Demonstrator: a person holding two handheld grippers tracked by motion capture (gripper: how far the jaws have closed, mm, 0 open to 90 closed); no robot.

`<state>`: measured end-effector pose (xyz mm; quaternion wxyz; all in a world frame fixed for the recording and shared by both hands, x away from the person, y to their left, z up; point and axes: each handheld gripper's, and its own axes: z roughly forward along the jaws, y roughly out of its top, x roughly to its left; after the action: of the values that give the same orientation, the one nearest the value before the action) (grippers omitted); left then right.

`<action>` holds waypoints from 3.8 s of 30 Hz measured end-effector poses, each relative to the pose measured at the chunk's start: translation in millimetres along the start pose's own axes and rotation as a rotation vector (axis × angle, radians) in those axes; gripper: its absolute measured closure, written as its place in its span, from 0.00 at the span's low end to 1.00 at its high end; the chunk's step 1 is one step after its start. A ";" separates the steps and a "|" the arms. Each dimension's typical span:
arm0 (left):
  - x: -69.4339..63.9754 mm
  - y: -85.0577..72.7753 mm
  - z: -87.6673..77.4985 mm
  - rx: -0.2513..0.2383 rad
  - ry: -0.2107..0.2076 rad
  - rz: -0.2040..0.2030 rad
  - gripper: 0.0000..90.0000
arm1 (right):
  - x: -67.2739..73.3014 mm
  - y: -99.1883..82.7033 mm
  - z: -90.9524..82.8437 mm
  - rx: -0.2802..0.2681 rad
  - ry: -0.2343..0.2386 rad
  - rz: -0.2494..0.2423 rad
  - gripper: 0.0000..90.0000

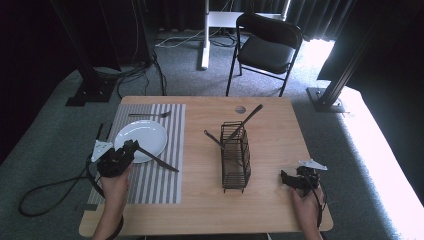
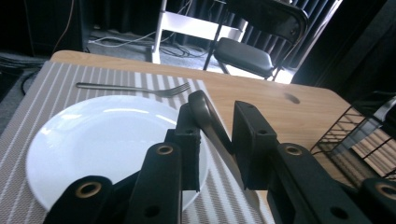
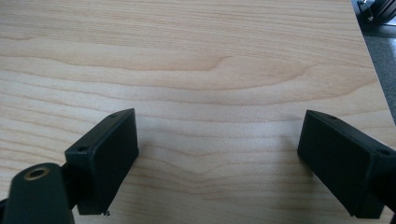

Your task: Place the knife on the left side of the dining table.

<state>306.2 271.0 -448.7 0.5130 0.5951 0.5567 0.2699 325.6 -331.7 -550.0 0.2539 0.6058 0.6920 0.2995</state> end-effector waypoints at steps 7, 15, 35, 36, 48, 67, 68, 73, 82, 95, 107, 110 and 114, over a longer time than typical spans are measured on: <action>18.3 -11.4 -2.2 -0.003 0.003 -0.040 0.77 | 0.1 0.0 0.0 -0.001 0.000 0.001 0.13; 36.9 -23.5 -1.0 0.006 0.023 -0.101 0.74 | 0.1 0.0 0.0 -0.001 0.000 0.001 0.13; 67.1 -41.7 -1.0 0.076 0.009 -0.176 0.68 | 0.1 0.0 0.0 0.000 0.000 0.001 0.13; 70.4 -43.8 -1.2 0.082 -0.001 -0.188 0.68 | 0.1 0.0 0.0 -0.001 0.000 0.001 0.13; 82.5 -53.5 -0.8 0.125 0.031 -0.200 0.65 | 0.1 0.0 0.0 -0.001 0.000 0.002 0.13; 99.5 -66.5 12.9 0.229 0.063 -0.199 0.65 | 0.1 0.0 0.0 0.000 0.000 0.001 0.13; 99.5 -66.8 13.4 0.234 0.069 -0.187 0.65 | 0.1 0.0 0.0 -0.001 0.000 0.001 0.13; 99.6 -68.1 15.8 0.245 0.082 -0.168 0.62 | 0.1 0.0 0.0 -0.001 0.000 0.001 0.13; 92.1 -70.7 7.6 0.246 0.085 -0.130 0.52 | 0.1 0.0 0.0 -0.001 0.000 0.002 0.13; 67.2 -84.9 -7.0 0.265 0.099 -0.033 0.44 | 0.1 0.0 0.0 -0.001 0.000 0.002 0.13; 43.2 -93.0 -20.2 0.278 0.117 0.070 0.21 | 0.1 0.0 0.0 -0.001 0.000 0.002 0.13; 42.3 -93.7 -21.8 0.292 0.111 0.046 0.16 | 0.1 0.0 0.0 -0.001 0.000 0.002 0.13; 43.7 -97.1 -21.7 0.323 0.162 0.046 0.09 | 0.1 0.0 0.0 -0.001 0.000 0.002 0.13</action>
<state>259.6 304.6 -541.0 0.3577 0.6587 0.6185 0.2358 325.7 -331.6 -550.0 0.2539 0.6064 0.6913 0.2999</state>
